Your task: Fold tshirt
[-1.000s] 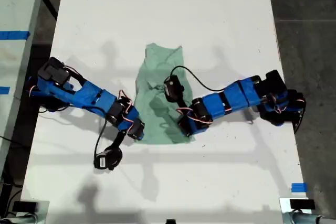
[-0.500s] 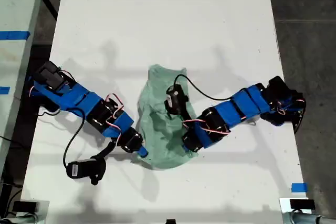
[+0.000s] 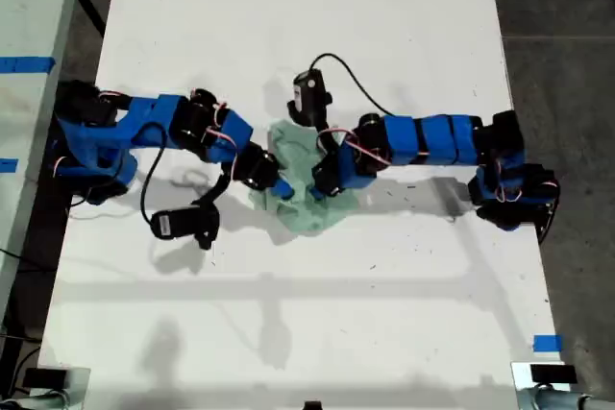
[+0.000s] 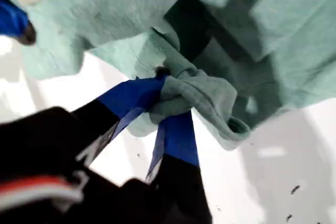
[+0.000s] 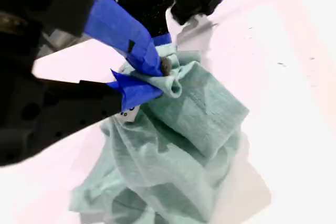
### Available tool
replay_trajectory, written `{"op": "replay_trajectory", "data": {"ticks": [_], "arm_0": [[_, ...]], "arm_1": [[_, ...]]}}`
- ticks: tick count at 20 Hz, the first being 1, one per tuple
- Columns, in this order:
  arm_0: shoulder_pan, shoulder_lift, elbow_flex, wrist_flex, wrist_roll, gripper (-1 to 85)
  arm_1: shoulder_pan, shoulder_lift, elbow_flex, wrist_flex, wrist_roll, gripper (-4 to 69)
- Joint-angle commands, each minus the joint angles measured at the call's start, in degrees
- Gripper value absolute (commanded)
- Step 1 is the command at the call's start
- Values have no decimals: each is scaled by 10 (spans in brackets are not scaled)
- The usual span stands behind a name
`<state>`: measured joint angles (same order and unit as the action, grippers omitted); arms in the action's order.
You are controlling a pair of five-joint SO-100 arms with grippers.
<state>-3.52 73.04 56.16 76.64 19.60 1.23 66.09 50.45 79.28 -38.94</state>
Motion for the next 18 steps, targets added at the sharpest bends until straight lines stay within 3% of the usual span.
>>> {"op": "replay_trajectory", "data": {"ticks": [1,2,3,4,6,9,12,18], "arm_0": [[-77,50,-8,11,35,1],[-100,40,-7,19,48,1],[-122,30,-6,24,55,6],[-142,20,-6,27,57,70],[-181,1,-4,44,29,283],[-246,-3,3,75,17,413],[-312,18,11,115,26,438],[-367,148,121,112,36,444]], "arm_1": [[60,69,-10,5,-28,-12],[82,69,-1,4,-31,-14],[100,69,6,2,-39,29],[120,68,13,2,-43,133],[156,66,18,6,-62,387],[229,81,19,47,-83,316],[315,149,59,90,-128,272],[443,468,371,96,-178,245]]}}
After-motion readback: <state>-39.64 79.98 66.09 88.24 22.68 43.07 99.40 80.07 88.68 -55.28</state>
